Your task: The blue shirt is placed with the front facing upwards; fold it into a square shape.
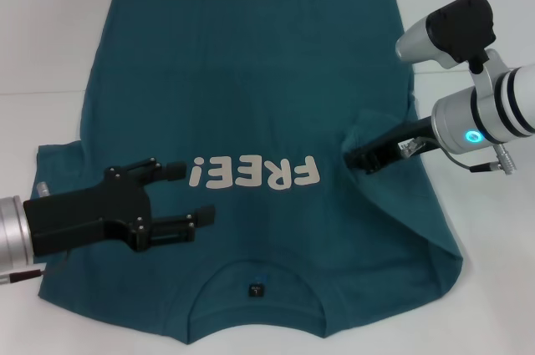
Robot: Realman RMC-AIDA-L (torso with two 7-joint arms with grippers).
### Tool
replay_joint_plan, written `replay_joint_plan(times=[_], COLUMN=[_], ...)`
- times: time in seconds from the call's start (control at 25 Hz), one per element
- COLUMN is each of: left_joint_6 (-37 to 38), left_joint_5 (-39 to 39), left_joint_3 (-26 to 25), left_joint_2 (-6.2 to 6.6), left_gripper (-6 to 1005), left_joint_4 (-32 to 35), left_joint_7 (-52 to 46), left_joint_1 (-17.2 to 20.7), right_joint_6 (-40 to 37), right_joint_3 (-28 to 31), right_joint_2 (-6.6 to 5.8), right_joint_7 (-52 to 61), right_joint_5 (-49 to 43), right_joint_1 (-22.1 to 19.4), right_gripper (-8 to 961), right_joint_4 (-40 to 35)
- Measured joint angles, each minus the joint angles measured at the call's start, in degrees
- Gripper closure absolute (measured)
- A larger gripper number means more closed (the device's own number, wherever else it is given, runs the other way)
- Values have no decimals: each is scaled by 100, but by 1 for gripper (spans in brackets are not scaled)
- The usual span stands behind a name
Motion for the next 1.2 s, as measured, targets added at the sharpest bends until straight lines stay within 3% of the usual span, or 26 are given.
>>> replay_joint_plan(times=[0.96, 1.2], left_joint_6=[-62, -93], left_joint_5=[-12, -52], left_joint_3=[13, -11], left_joint_2=[-11, -11], left_gripper=[138, 138], left_joint_4=[-18, -17], left_joint_7=[37, 7], left_joint_1=[33, 23], right_joint_6=[339, 516], right_joint_3=[-217, -142], right_joint_2=[18, -3], right_joint_7=[92, 64], right_joint_5=[30, 45], right_joint_1=[9, -18], right_gripper=[776, 560], right_joint_4=[166, 103])
